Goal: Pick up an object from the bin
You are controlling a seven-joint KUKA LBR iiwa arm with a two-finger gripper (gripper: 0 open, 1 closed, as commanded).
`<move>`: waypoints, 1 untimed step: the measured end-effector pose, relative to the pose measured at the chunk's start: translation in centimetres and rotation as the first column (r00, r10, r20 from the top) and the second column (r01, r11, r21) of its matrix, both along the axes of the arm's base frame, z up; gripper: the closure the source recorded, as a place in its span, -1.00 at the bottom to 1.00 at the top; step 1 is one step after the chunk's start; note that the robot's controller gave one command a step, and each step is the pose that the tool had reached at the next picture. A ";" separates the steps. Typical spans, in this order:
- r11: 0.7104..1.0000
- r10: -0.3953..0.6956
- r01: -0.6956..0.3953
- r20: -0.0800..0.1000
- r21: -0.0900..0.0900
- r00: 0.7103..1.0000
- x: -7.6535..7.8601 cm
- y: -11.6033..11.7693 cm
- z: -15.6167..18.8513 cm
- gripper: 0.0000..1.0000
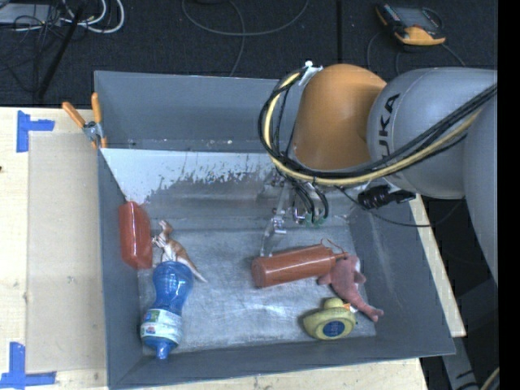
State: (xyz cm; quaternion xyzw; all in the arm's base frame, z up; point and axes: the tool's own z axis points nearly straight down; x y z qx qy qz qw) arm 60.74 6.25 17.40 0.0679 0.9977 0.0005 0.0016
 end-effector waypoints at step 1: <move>0.984 -0.177 0.177 -0.004 0.000 0.984 -0.9 -1.7 -2.2 -1.00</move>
Offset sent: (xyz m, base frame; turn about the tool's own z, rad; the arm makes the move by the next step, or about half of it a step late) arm -0.0193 -0.0563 -0.0623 0.1148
